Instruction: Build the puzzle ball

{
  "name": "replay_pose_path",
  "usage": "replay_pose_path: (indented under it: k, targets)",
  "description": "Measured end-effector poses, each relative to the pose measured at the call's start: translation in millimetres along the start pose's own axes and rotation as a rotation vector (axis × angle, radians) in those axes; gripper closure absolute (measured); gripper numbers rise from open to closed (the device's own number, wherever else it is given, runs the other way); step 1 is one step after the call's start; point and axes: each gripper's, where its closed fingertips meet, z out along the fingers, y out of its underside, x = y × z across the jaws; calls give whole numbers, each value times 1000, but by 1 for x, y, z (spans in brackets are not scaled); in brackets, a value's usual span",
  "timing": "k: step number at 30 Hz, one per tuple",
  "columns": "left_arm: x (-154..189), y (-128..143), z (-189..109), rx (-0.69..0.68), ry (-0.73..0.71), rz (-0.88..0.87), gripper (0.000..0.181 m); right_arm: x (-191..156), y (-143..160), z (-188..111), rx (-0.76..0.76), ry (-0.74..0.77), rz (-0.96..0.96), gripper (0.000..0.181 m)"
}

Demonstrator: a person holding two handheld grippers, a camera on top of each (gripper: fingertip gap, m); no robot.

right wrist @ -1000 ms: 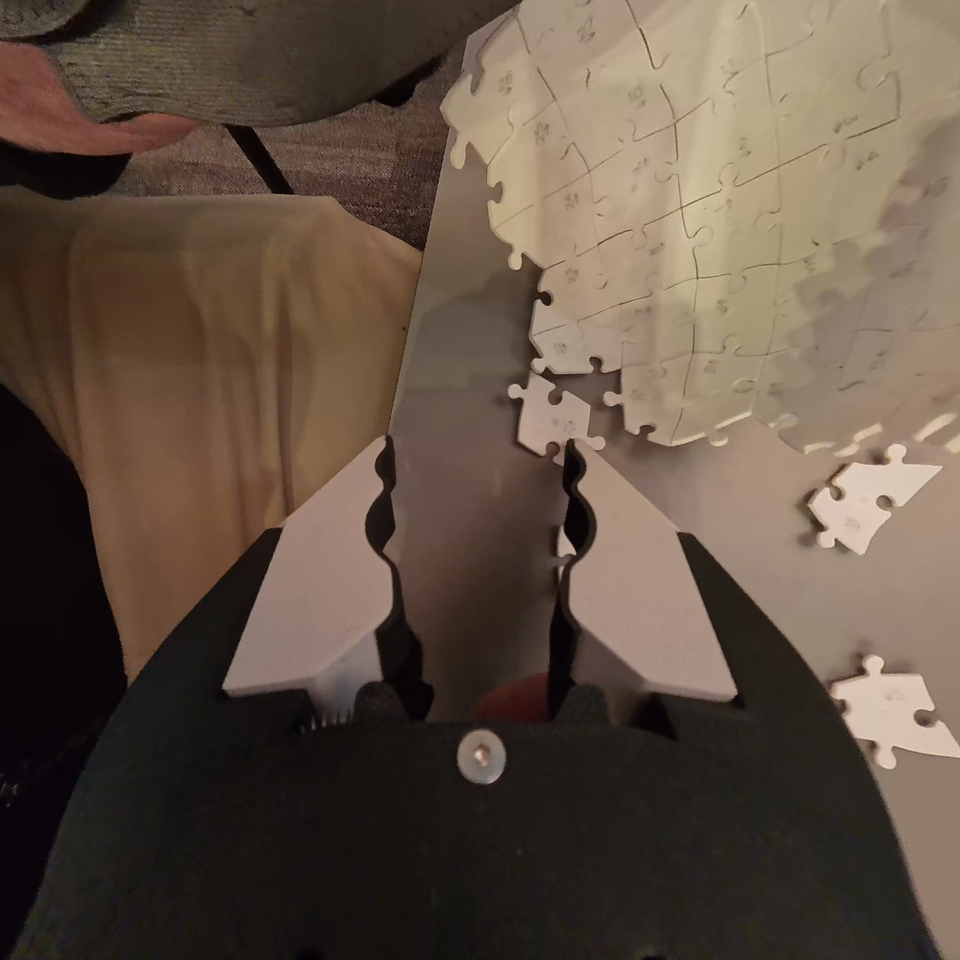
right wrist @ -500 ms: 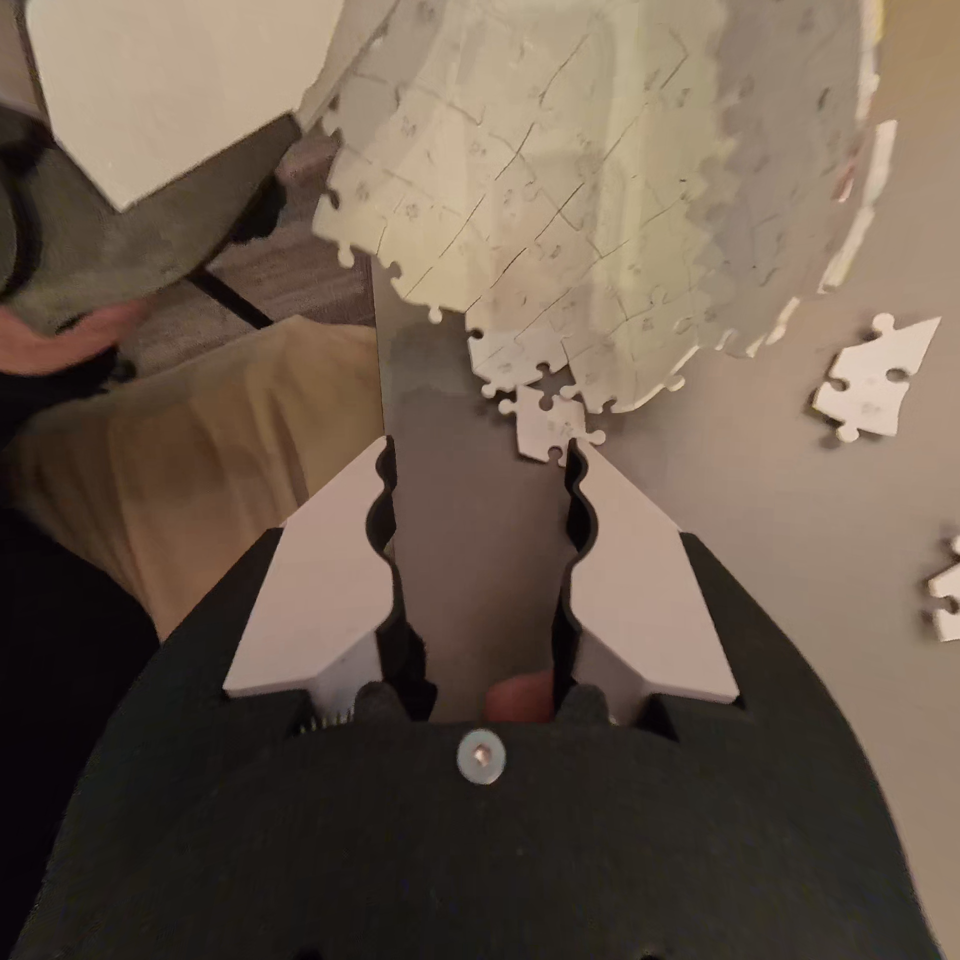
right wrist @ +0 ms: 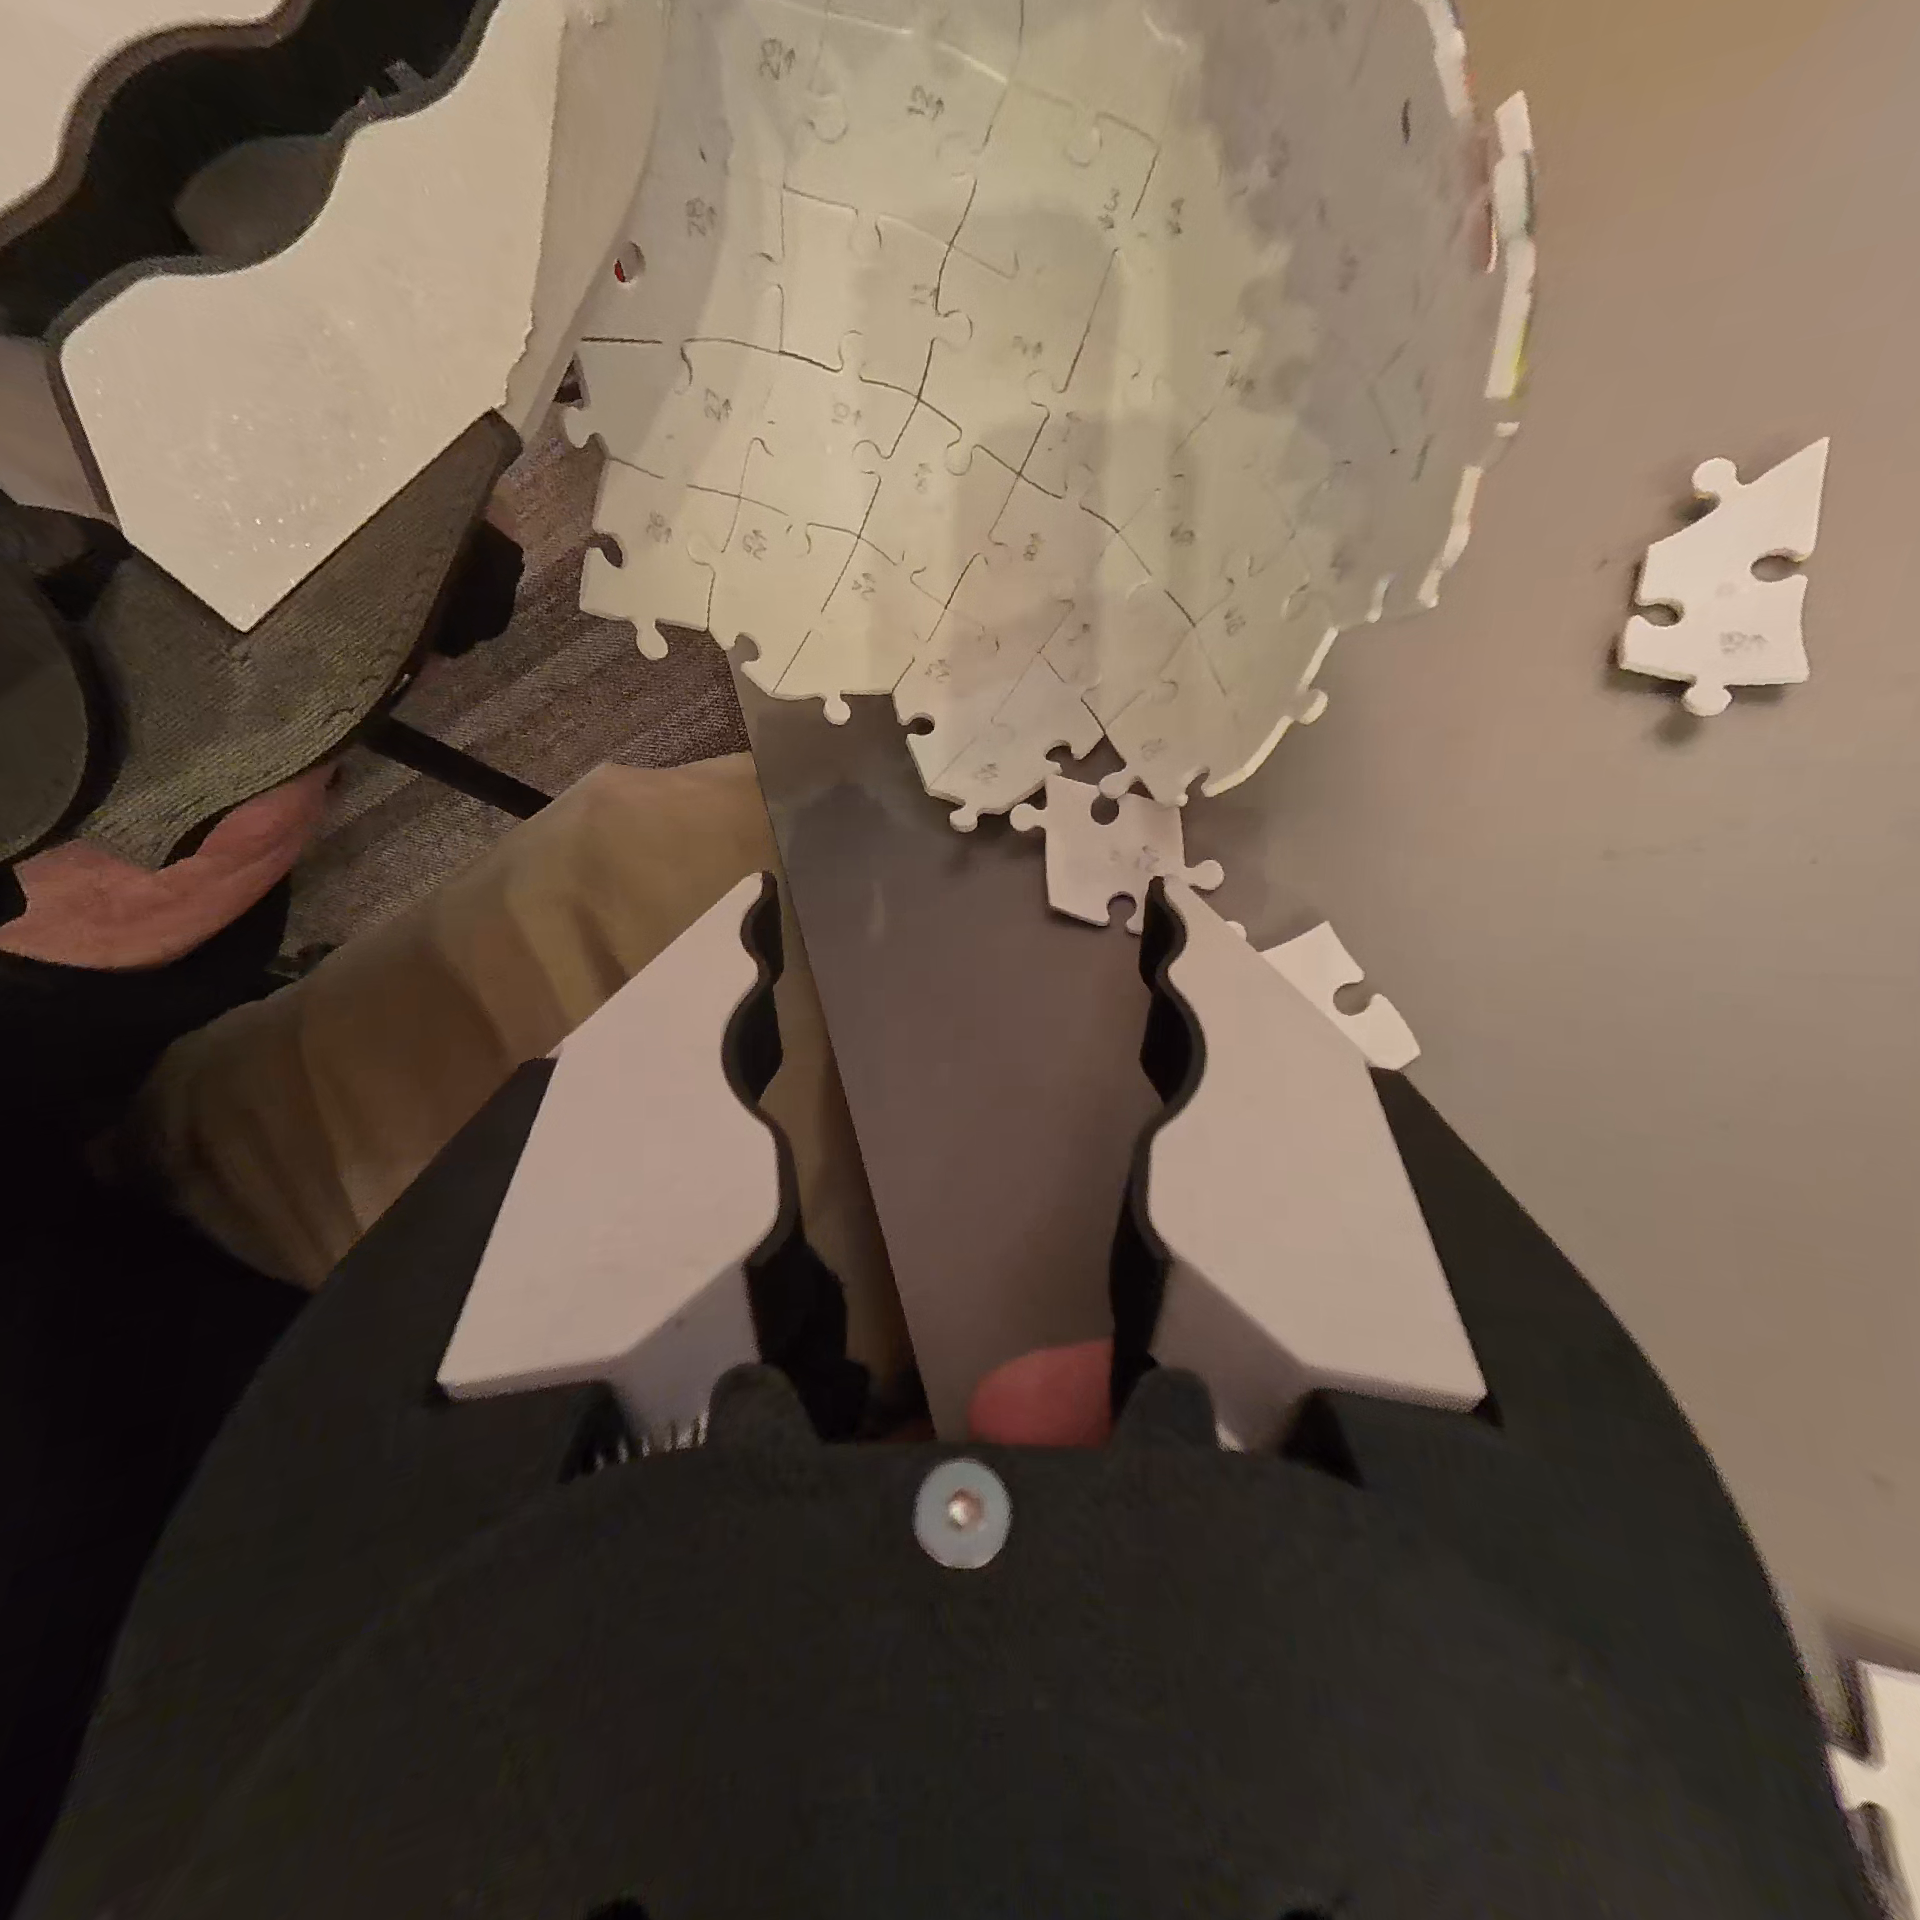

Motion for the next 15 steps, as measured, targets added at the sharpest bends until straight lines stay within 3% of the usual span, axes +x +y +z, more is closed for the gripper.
replay_pose_path:
  k: [6, 11, 15]
  targets:
    - [1, 1, -1, -3, 3, -1, 179, -2, -1, 0, 21, 5, 34, 110]
    - [1, 0, -1, -2, 4, 0, 179, -7, -5, -7, 20, 34, -81, 111]
    - [1, 0, -1, -2, 1, 5, 179, -14, 7, 1, -57, -29, -99, 114]
